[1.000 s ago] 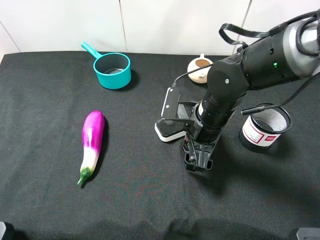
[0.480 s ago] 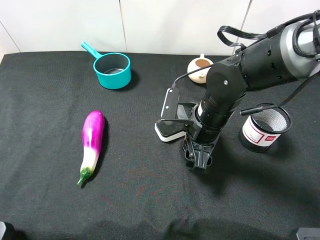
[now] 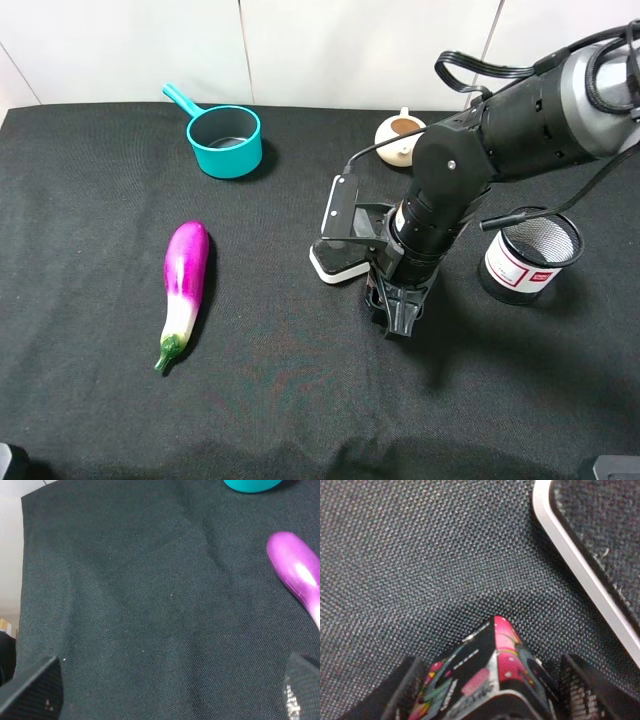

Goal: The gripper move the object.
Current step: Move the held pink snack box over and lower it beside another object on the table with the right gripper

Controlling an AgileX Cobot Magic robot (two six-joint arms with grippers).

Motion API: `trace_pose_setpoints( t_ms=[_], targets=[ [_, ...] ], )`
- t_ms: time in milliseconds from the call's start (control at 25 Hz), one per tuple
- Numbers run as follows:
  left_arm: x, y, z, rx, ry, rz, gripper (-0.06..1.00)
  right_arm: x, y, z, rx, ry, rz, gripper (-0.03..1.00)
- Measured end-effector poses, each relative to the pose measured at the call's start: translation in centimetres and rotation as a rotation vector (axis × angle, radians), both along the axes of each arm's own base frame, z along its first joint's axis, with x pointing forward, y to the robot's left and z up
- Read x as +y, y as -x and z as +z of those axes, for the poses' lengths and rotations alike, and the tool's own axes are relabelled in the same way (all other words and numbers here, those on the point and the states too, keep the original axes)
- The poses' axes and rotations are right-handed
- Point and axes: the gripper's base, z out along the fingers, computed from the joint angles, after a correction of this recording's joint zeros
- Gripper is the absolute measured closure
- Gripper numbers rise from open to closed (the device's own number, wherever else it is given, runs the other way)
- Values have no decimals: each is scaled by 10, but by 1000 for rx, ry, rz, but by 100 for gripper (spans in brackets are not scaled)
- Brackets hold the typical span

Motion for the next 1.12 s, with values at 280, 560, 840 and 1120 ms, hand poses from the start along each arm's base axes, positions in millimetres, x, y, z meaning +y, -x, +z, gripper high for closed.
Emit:
trace_pose_setpoints(
  t_ms=[280, 560, 840, 1120],
  targets=[
    [0, 0, 0, 0, -2, -1, 1, 0, 0, 0, 0, 0, 0, 55],
    [0, 0, 0, 0, -2, -1, 1, -1, 2, 6, 7, 3, 4, 55],
    [0, 0, 0, 0, -2, -1, 1, -4, 5, 24, -7, -14, -5, 55],
    [0, 0, 0, 0, -2, -1, 1, -9, 9, 48, -37, -29, -18, 55]
  ],
)
